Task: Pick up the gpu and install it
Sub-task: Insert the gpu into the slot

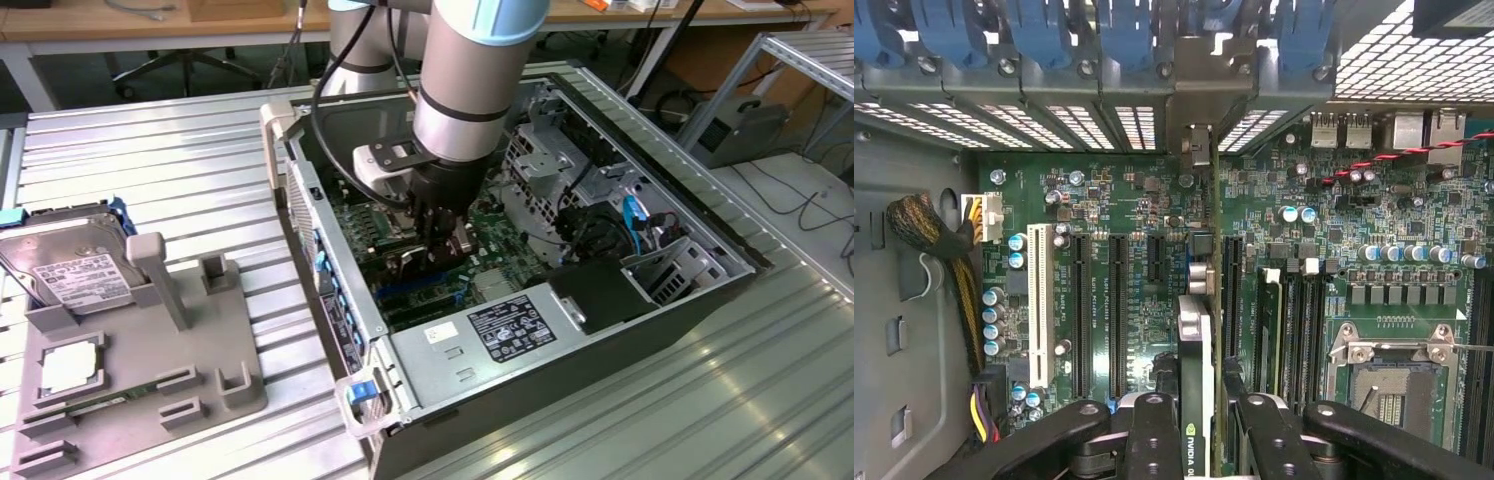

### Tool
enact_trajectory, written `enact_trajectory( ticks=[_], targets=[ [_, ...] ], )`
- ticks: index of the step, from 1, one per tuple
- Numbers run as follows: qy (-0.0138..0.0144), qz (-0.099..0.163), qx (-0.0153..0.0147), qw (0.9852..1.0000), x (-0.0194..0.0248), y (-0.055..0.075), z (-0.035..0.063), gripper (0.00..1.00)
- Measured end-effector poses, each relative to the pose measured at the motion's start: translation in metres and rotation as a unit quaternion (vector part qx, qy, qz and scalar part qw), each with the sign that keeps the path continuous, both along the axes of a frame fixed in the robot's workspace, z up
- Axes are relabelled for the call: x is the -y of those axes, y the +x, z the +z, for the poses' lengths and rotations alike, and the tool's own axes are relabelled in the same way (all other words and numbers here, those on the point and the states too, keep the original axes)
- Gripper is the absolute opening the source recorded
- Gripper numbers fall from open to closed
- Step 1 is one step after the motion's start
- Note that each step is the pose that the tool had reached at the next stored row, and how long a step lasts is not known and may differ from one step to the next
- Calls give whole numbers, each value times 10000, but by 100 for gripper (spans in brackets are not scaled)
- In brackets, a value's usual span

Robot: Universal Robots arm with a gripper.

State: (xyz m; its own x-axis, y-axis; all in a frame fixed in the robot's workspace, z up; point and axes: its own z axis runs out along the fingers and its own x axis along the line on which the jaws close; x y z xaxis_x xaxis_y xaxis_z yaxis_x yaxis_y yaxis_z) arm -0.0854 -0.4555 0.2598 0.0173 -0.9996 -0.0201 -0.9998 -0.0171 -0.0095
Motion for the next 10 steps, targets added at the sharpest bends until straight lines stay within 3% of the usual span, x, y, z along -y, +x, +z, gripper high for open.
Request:
enact_trajectory(
  ticks=[7, 10],
  targets=[
    [0, 0, 0, 10000, 0, 0, 0, 27],
    [1, -1, -5, 10000, 0, 1, 44, 27]
  ],
)
